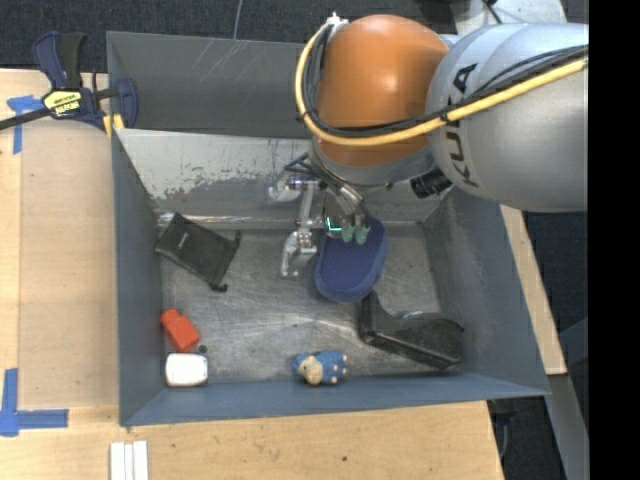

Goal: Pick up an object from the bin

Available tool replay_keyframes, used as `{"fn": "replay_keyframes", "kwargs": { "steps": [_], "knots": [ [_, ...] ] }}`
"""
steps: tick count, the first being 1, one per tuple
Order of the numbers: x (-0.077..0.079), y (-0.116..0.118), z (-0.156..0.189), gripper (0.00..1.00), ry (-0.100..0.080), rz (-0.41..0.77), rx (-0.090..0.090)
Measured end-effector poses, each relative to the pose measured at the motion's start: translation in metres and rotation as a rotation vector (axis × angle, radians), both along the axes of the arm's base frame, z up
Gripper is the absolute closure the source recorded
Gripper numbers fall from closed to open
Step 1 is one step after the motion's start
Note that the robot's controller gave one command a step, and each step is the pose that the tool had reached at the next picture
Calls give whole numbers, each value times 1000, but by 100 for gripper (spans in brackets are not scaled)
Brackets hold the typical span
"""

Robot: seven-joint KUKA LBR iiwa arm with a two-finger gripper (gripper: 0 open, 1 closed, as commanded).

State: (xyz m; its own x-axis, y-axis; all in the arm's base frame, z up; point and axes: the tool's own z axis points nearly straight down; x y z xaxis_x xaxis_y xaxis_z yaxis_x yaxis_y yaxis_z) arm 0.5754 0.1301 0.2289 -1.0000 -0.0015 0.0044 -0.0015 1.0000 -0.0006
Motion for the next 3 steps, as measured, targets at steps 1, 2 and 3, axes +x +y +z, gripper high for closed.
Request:
{"fn": "replay_keyframes", "kwargs": {
  "steps": [1, 2, 3],
  "knots": [
    [37, 95, -147, 0, -11, 198, 2],
    [32, 84, -127, 0, -6, 42, 1],
    [28, 111, -128, 0, -8, -217, 3]
  ]
}}
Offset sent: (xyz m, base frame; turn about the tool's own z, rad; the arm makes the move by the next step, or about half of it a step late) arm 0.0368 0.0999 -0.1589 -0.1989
